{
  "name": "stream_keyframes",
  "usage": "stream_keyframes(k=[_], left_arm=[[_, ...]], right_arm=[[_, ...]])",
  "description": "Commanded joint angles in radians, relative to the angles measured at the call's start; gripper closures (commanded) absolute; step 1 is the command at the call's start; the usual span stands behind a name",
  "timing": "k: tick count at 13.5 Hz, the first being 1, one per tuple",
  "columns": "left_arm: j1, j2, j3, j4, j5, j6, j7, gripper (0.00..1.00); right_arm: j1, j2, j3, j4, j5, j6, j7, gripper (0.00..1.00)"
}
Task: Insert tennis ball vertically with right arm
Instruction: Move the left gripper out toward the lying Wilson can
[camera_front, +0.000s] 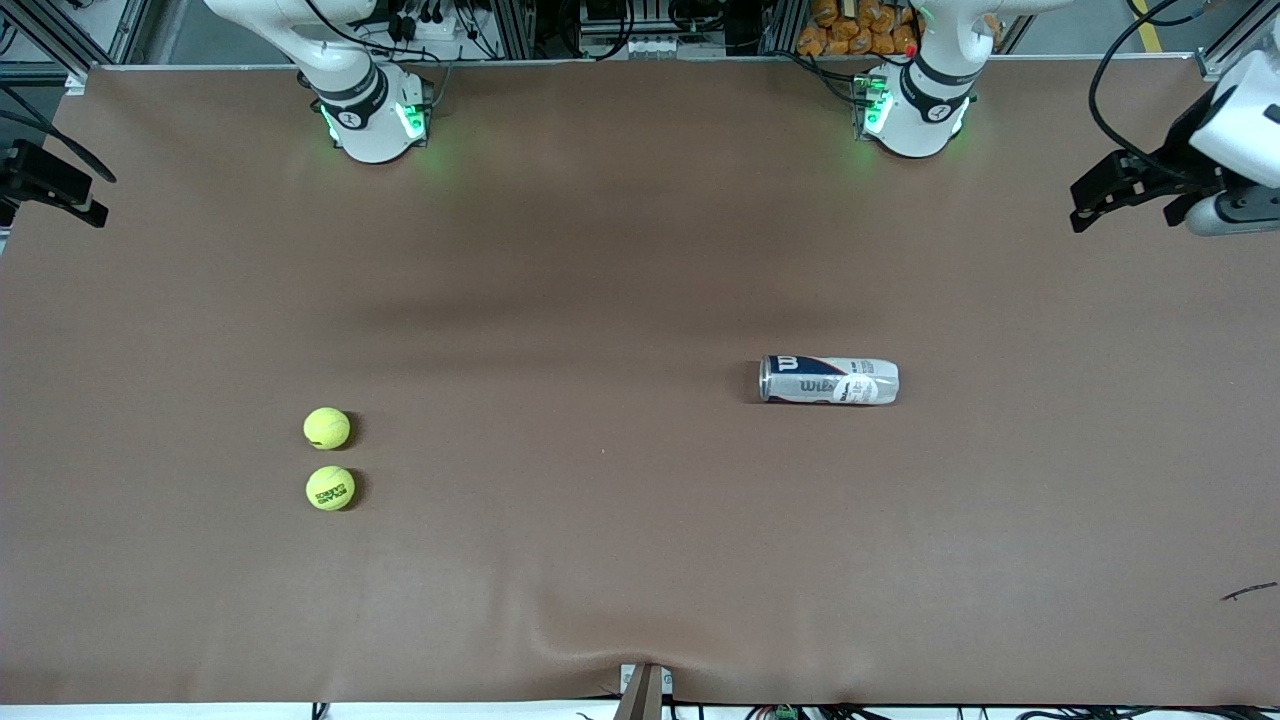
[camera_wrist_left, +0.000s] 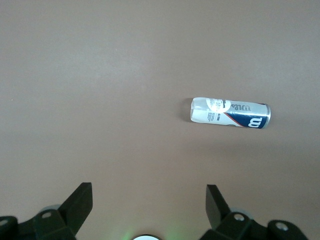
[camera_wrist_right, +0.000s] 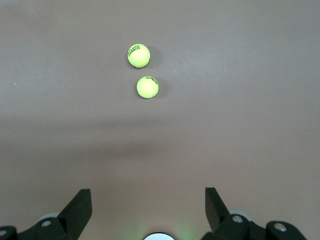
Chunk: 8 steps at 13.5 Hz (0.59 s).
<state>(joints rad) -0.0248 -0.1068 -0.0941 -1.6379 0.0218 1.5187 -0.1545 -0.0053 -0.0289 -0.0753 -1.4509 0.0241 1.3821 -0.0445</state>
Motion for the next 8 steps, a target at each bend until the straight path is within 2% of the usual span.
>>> stream_keyframes(k=[1,8], left_arm=[[-0.001,0.007,-0.029,0.015,0.02,-0.02,0.019,0.0],[-0.001,0.038,-0.108,-0.006,0.024,-0.002,0.032,0.0]], right_arm=[[-0.022,0.011,0.012,0.024,0.008,-0.008,0.011,0.0],[-0.03,0.012,0.012,0.024,0.011,-0.006,0.011,0.0]])
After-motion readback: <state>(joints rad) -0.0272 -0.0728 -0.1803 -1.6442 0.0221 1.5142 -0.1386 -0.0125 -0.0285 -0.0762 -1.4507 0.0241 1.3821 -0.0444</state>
